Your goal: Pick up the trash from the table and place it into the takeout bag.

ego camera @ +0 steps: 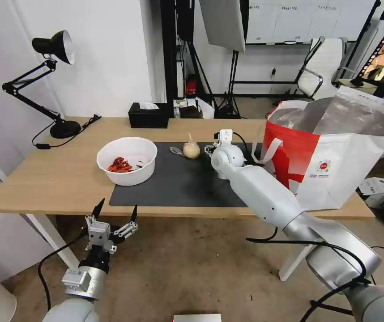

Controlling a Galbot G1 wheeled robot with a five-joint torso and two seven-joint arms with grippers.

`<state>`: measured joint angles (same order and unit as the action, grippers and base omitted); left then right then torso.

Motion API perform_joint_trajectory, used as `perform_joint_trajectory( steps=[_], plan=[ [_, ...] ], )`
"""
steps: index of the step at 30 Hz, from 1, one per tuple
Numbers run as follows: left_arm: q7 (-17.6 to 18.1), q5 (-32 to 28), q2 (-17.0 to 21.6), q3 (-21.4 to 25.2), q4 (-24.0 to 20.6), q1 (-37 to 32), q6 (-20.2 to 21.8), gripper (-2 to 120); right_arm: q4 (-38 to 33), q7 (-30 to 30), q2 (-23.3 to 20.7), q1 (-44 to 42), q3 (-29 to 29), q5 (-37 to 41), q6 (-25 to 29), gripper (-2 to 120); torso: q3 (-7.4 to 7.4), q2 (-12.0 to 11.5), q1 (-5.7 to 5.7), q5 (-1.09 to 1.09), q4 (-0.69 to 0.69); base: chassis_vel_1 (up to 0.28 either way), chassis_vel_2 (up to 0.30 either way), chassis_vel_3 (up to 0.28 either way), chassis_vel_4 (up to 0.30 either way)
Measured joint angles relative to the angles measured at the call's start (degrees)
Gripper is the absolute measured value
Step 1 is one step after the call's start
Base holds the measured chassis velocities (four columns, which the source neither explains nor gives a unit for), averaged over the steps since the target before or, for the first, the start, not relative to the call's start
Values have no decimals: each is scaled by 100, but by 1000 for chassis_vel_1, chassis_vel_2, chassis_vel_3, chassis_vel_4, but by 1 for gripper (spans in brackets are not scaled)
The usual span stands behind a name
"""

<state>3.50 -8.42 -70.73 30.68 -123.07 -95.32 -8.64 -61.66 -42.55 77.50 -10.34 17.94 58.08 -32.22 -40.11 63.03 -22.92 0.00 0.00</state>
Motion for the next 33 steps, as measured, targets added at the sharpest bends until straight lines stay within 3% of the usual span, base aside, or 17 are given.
perform_joint_trajectory(
  steps=[16,24,26,30,33],
  plan=[
    [0,-2,-10,-12,26,7,-12,100,315,36,232,50,-30,-55,-62,99,0,0,0,0,0,0,0,0,0],
    [0,-12,-7,-22,39,19,-17,100,409,53,275,64,-96,-37,-55,74,0,0,0,0,0,0,0,0,0],
    [0,-18,-2,-22,38,20,-18,100,415,34,297,42,-156,48,-55,62,0,0,0,0,0,0,0,0,0],
    [0,-29,-1,-21,36,24,-18,100,416,0,317,30,-202,122,-51,54,0,0,0,0,0,0,0,0,0],
    [0,-79,-1,2,28,47,-18,100,395,-89,323,7,-249,250,-41,37,0,0,0,0,0,0,0,0,0]
  ],
)
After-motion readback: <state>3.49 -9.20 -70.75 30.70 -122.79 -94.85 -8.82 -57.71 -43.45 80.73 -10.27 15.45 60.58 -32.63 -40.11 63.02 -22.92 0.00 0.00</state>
